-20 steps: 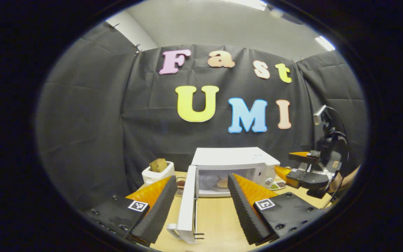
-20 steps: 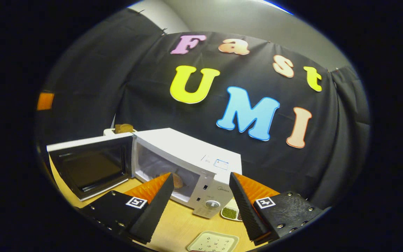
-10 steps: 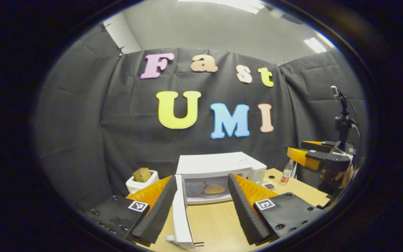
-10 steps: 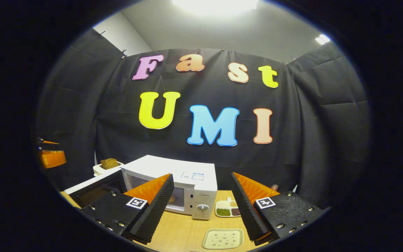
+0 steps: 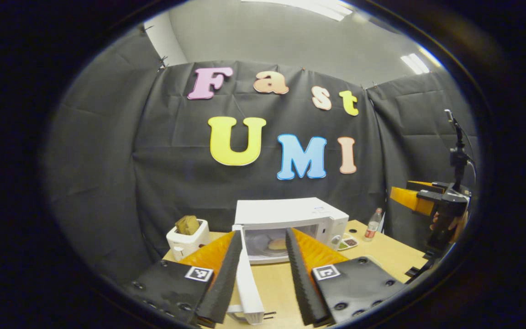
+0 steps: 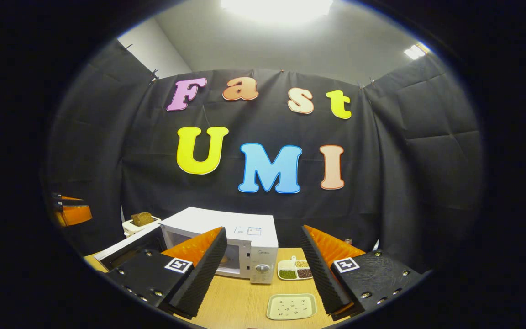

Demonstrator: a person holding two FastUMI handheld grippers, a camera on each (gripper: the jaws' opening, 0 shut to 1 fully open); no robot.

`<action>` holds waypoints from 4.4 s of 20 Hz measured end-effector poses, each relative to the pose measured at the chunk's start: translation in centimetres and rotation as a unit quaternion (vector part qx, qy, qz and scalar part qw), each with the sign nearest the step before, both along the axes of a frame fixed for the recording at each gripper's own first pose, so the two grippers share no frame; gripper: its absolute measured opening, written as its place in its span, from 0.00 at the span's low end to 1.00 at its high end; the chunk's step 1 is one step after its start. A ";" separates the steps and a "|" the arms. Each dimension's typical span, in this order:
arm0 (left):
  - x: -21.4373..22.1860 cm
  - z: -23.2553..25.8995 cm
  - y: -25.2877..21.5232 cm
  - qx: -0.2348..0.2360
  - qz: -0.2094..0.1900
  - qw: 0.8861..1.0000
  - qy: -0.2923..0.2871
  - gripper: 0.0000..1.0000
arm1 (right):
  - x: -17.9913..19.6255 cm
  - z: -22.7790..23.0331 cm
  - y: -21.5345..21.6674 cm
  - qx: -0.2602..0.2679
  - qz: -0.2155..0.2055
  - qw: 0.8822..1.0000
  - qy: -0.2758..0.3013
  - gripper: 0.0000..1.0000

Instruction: Open the microwave oven with the left hand, put the food in, and close the microwave oven.

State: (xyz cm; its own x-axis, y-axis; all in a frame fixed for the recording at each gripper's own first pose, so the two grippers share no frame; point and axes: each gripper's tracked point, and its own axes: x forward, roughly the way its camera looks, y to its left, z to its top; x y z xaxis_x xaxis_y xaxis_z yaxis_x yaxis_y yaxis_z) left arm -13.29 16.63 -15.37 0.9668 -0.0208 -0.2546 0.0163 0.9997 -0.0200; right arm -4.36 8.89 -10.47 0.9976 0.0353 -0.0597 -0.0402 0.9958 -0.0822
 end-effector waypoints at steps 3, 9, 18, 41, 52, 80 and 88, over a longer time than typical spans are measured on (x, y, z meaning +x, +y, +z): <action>-0.5 -0.1 2.8 0.020 0.048 0.999 -0.007 0.07 | 0.0 -0.5 0.2 0.000 0.002 1.000 0.008 0.97; -2.9 -5.4 5.0 0.031 0.055 0.997 0.054 0.07 | 0.2 -0.2 0.4 -0.005 0.007 1.000 0.005 0.97; -7.0 -13.6 4.6 0.063 0.033 0.986 0.151 0.07 | 0.7 -0.6 -0.5 -0.008 0.006 1.000 0.015 0.97; -1.5 -16.1 -7.7 0.034 -0.088 0.977 0.190 0.06 | 4.5 -0.5 -5.6 0.010 -0.016 0.999 0.027 0.97; 2.7 -16.7 -13.5 0.034 -0.131 0.973 0.188 0.07 | 5.2 0.8 -8.5 0.003 -0.020 1.000 0.020 0.97; 14.5 -18.6 -21.4 -0.018 -0.159 0.971 0.177 0.07 | 5.4 -0.9 -16.7 0.011 -0.078 0.996 0.046 0.97; 17.9 -19.0 -22.9 -0.037 -0.156 0.970 0.181 0.07 | 6.0 -0.8 -17.7 0.016 -0.086 0.995 0.047 0.97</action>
